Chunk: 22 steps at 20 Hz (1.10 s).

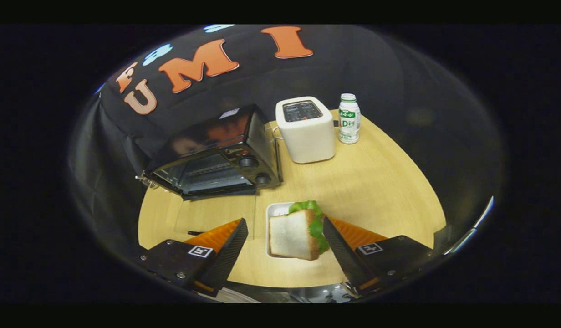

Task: Open the toaster oven, put the food inside, and close the toaster oven door.

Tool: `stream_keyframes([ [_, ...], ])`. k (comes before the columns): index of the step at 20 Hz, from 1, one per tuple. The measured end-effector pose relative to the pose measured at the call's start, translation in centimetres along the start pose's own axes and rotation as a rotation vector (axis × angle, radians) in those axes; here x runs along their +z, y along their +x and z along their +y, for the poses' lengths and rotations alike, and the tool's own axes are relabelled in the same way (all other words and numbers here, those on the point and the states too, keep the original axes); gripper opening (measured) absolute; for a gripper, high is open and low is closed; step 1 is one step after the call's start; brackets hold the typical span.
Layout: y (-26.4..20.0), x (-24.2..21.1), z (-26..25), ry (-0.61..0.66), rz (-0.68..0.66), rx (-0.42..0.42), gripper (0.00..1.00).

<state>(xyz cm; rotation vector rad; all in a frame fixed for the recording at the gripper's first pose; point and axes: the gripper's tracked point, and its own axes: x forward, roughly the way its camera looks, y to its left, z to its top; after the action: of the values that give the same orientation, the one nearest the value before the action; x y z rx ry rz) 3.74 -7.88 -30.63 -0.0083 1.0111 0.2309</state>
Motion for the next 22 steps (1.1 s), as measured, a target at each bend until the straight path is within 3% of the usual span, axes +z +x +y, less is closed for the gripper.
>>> stream_keyframes([
  [8,3.7,-4.4,-2.1,0.037,0.278,0.121,0.99],
  [12,5.5,-4.7,-2.7,0.068,0.317,0.135,0.99],
  [14,6.0,-4.8,-2.4,0.103,0.330,0.164,0.89],
  [17,6.3,-5.0,-1.4,0.148,0.351,0.218,0.60],
  [19,5.8,-4.4,-0.8,0.177,0.335,0.255,0.48],
  [22,5.1,-3.5,-1.0,0.214,0.286,0.235,0.35],
])
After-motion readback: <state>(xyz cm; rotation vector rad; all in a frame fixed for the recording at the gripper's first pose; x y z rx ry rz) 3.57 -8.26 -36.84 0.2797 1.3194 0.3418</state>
